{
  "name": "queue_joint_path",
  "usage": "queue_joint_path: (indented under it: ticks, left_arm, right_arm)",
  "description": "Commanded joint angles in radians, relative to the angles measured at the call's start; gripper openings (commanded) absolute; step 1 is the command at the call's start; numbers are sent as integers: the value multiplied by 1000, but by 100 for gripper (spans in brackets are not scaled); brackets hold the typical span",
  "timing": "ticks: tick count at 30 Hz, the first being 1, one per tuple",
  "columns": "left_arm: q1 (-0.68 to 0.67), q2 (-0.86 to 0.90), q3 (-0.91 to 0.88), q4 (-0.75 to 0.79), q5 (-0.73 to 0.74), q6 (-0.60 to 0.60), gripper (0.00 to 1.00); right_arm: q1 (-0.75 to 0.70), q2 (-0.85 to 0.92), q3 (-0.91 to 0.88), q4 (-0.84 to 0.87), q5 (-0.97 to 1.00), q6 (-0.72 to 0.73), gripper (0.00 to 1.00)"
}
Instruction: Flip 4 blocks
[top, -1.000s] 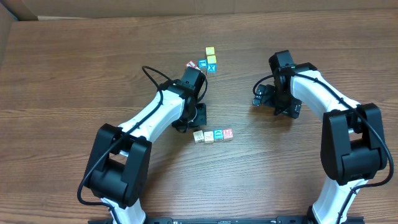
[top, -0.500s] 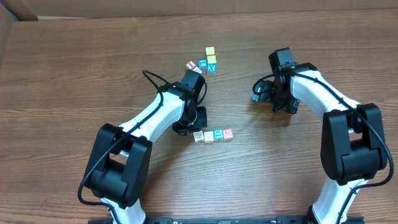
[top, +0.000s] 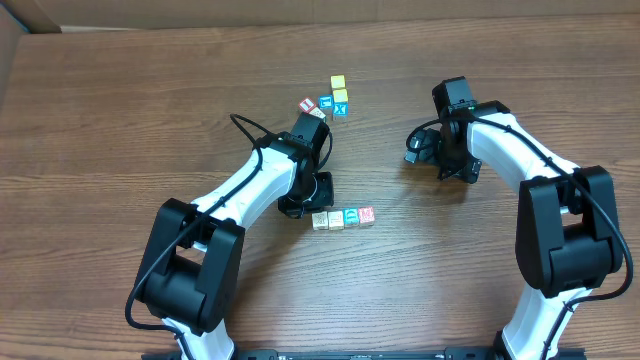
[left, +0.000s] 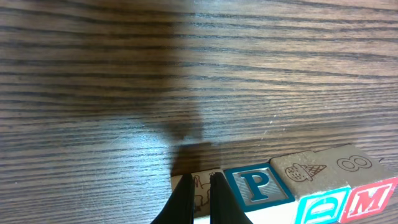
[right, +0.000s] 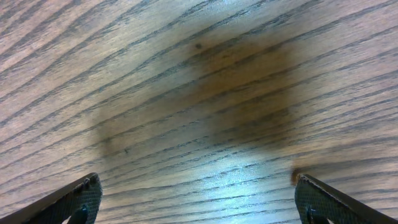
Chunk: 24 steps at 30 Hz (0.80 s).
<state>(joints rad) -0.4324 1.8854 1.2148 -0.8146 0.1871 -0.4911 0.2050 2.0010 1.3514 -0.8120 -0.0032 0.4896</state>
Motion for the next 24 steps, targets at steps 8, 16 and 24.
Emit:
queue_joint_path:
  ticks: [8,16,24]
  left_arm:
    - [1,7,0,-21,16,24,4]
    - [2,7,8,-22,-2,24,4]
    - [47,-19,190,-153,-104,31,4]
  right_arm:
    - [2,-9,-4,4,-2,0,100]
    - [2,-9,-4,3,-2,0,100]
    - [2,-9,-4,3,-2,0,100]
